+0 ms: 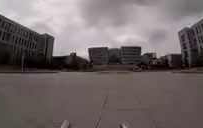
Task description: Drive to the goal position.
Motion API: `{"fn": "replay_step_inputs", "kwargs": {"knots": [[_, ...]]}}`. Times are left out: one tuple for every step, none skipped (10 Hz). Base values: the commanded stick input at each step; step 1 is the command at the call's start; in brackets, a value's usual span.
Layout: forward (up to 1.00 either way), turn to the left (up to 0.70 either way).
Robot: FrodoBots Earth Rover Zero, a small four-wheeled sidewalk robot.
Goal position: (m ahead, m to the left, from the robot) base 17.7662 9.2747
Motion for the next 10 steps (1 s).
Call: {"fn": "replay_step_inputs", "kwargs": {"knots": [[1.0,0.0],[1.0,0.0],[1.0,0.0],[1.0,0.0],[1.0,0.0],[1.0,0.0],[1.0,0.0],[1.0,0.0],[1.0,0.0],[1.0,0.0]]}}
